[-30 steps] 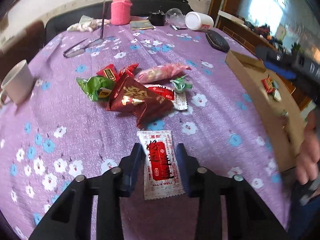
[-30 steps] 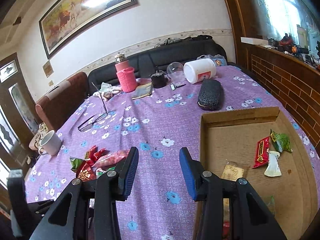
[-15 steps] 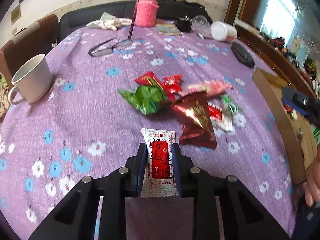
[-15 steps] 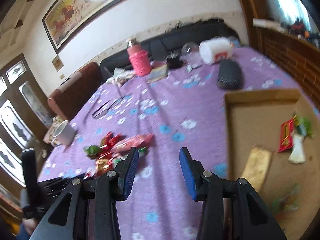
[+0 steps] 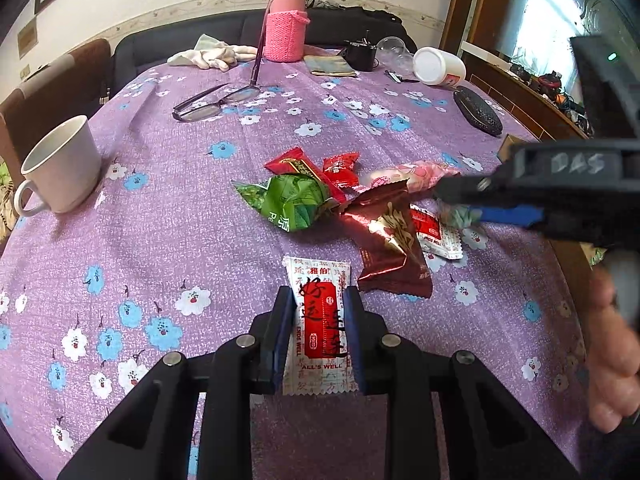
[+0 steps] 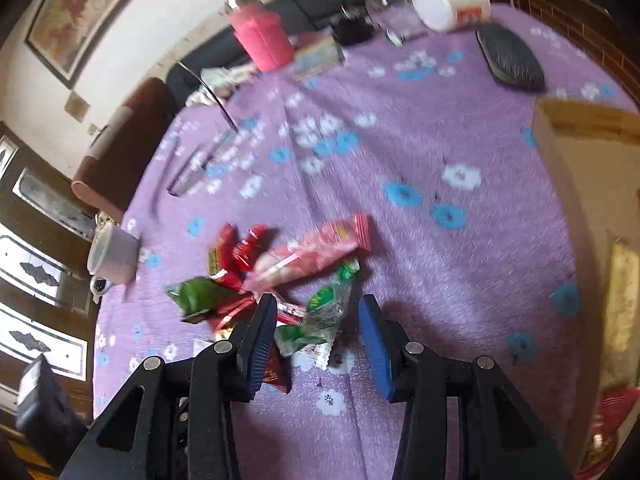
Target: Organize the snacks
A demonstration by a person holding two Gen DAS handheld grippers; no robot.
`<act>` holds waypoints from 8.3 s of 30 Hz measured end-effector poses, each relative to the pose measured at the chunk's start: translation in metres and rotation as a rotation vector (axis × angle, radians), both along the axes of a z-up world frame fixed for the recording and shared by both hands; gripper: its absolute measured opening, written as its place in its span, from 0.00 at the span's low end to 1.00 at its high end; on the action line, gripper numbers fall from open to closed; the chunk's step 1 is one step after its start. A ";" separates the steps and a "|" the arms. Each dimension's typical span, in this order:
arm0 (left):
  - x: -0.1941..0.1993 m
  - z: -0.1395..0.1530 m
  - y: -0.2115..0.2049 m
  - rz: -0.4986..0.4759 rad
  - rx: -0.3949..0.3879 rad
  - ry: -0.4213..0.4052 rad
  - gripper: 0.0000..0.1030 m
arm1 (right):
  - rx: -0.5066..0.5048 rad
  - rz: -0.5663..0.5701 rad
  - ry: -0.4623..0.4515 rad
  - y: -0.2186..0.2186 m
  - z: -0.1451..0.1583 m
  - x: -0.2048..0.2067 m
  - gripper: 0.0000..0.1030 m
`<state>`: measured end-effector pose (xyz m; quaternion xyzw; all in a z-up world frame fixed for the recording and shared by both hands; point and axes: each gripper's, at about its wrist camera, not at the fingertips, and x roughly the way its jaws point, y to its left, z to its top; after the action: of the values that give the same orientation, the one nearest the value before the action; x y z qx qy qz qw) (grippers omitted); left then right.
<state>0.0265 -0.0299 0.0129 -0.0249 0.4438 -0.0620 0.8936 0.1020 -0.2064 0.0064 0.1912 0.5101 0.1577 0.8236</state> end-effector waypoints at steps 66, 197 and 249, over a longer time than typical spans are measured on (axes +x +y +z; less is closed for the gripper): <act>-0.007 0.016 -0.002 -0.030 -0.078 -0.128 0.22 | -0.082 0.113 -0.304 -0.003 0.011 -0.052 0.22; -0.018 0.032 -0.015 -0.030 -0.076 -0.175 0.22 | 0.018 -0.044 -0.325 -0.055 0.030 -0.048 0.21; -0.025 0.084 -0.161 -0.316 -0.162 -0.214 0.23 | 0.095 -0.405 -0.366 -0.215 0.039 -0.099 0.21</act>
<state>0.0014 -0.1905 0.0965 -0.0198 0.3382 -0.2392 0.9099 0.0026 -0.4215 0.0455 0.2963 0.2963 0.0455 0.9069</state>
